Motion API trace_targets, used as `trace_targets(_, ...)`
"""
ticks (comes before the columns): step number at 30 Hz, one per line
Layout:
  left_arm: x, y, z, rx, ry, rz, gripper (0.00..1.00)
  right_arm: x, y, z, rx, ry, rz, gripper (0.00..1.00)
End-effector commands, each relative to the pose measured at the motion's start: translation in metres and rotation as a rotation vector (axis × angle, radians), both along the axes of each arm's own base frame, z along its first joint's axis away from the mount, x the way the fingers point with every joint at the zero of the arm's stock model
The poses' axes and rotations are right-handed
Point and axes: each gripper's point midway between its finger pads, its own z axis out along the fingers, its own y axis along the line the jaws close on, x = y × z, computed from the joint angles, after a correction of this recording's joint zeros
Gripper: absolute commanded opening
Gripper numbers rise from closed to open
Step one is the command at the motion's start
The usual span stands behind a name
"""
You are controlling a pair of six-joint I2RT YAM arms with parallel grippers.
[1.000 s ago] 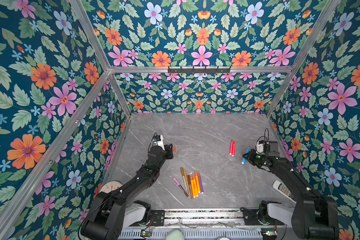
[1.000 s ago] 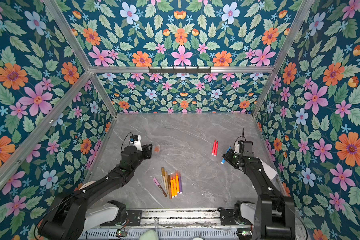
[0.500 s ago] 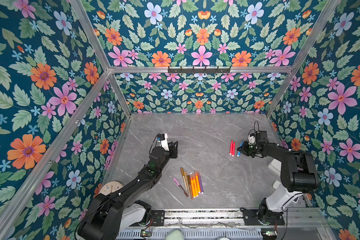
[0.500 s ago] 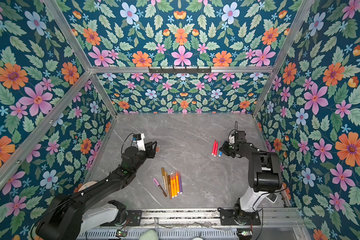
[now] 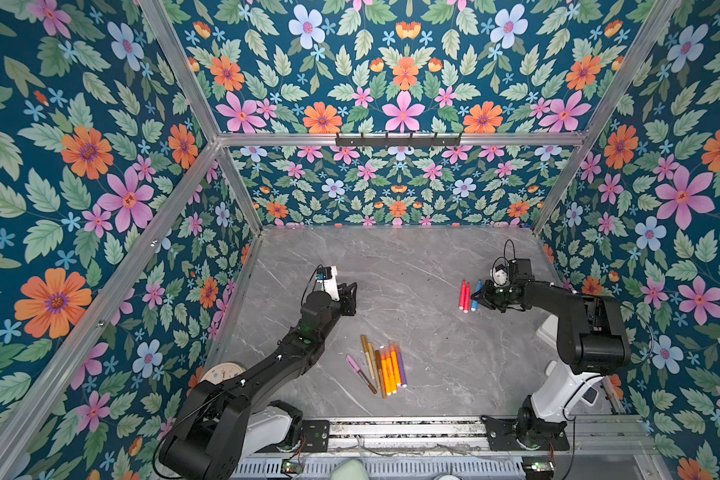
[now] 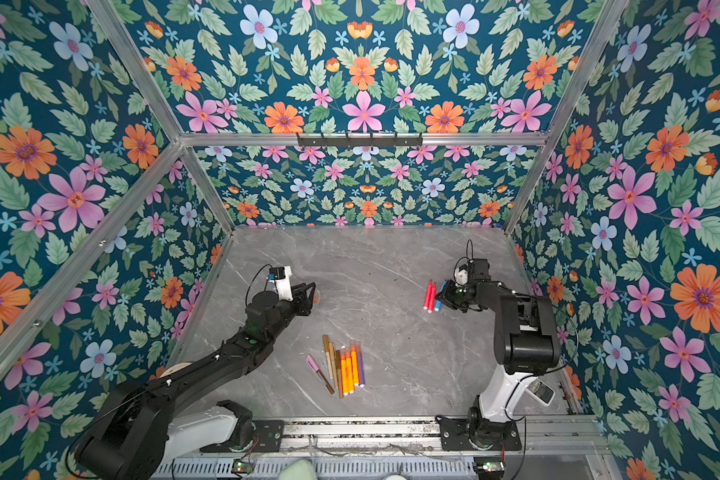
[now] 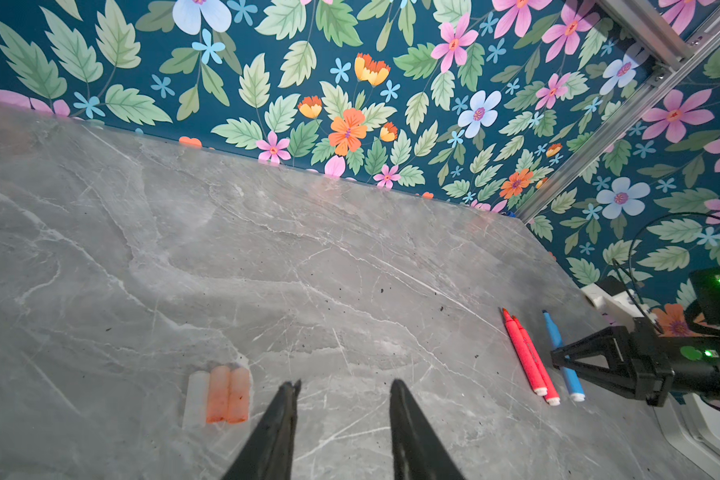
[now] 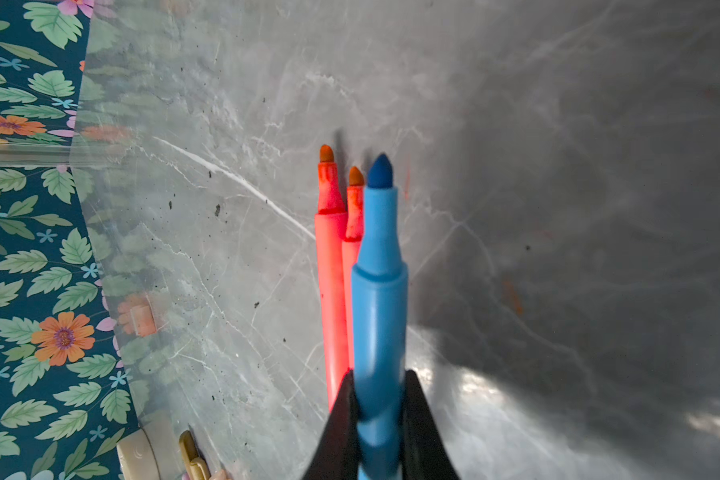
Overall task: Open the pen caps
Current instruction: 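Carry the uncapped blue marker with the right gripper beside the pink markers, then open the right gripper to release the blue marker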
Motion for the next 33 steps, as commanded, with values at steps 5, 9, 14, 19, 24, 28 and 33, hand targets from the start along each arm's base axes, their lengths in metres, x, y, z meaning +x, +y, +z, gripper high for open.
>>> trace_targets(5,0.001,-0.001,0.004,0.009,-0.015,-0.006,0.39,-0.001,0.003,-0.002,0.024,0.011,0.007,0.24)
trace_targets(9,0.0,-0.002,0.003,0.006,-0.012,-0.011,0.39,-0.001,0.003,-0.002,0.021,0.008,0.004,0.34)
trace_targets(14,0.001,-0.002,0.004,0.005,-0.011,-0.013,0.4,-0.001,0.003,-0.002,0.023,0.007,0.006,0.4)
trace_targets(19,0.001,-0.002,0.003,0.009,-0.009,-0.012,0.4,-0.001,0.003,-0.001,0.023,0.005,0.007,0.41)
trace_targets(24,0.001,-0.001,0.003,0.011,-0.009,-0.007,0.4,-0.001,0.003,-0.001,0.02,0.002,0.004,0.41)
trace_targets(28,0.002,0.001,0.001,0.017,-0.007,0.003,0.4,-0.008,-0.004,0.005,-0.031,-0.018,-0.015,0.41)
trace_targets(33,0.002,0.003,0.0,0.026,-0.008,0.013,0.4,-0.029,0.001,0.048,-0.041,-0.101,-0.008,0.41)
